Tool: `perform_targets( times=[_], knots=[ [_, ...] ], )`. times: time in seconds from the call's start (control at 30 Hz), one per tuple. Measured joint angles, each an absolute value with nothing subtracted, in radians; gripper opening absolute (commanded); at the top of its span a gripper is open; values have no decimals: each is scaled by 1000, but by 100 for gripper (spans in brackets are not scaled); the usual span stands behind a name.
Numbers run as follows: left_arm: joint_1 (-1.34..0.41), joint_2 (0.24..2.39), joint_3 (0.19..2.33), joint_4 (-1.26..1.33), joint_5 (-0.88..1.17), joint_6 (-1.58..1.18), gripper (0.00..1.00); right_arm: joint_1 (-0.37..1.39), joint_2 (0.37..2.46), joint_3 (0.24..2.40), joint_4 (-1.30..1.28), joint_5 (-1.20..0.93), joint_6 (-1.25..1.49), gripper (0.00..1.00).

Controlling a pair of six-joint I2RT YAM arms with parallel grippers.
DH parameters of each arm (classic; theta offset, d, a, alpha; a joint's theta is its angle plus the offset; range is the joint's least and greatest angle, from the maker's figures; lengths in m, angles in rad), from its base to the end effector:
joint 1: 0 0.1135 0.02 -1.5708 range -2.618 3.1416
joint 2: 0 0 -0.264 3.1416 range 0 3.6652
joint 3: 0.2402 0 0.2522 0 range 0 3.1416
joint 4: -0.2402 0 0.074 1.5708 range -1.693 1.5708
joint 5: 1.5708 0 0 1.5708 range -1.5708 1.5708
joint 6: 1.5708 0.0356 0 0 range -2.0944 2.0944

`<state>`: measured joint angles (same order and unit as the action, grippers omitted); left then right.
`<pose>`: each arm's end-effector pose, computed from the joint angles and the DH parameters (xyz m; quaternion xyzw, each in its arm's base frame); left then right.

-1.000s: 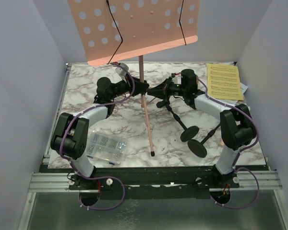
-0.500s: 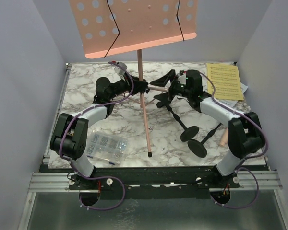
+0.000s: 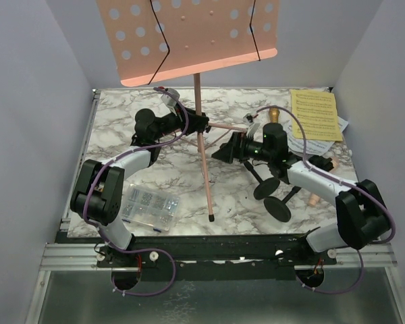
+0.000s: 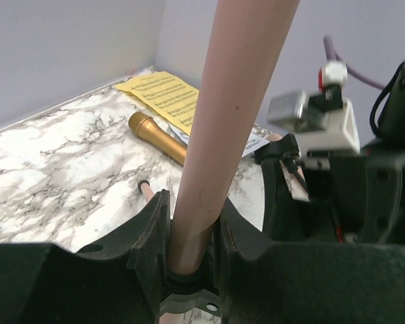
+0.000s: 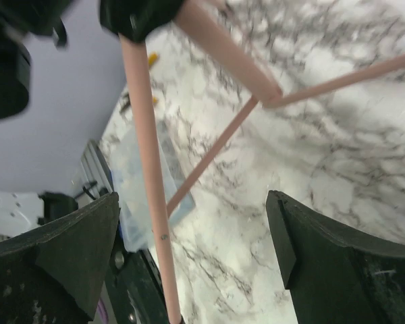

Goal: Set up the instrument practice props

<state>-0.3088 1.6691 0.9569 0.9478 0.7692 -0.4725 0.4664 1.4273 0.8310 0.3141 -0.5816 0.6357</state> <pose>0.3425 -0.1352 0.2848 0.2467 0.5960 -0.4920 0.5847 0.2755 0.1606 0.2580 -0.1068 0.7778 0.4966 0.3702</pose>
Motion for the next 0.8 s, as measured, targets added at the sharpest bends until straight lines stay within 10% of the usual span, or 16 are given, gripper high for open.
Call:
perform_targets(
  times=[0.33,0.57,0.8],
  knots=[
    [-326,1666,934,965,747,-442,0,665,1532,764,463,-474,467,65],
    [-352,1656,902,965,710,-387,0,692,1608,671,670,-381,408,2],
    [-319,1654,899,963,635,-368,0,694,1735,684,900,-356,413,0]
  ],
)
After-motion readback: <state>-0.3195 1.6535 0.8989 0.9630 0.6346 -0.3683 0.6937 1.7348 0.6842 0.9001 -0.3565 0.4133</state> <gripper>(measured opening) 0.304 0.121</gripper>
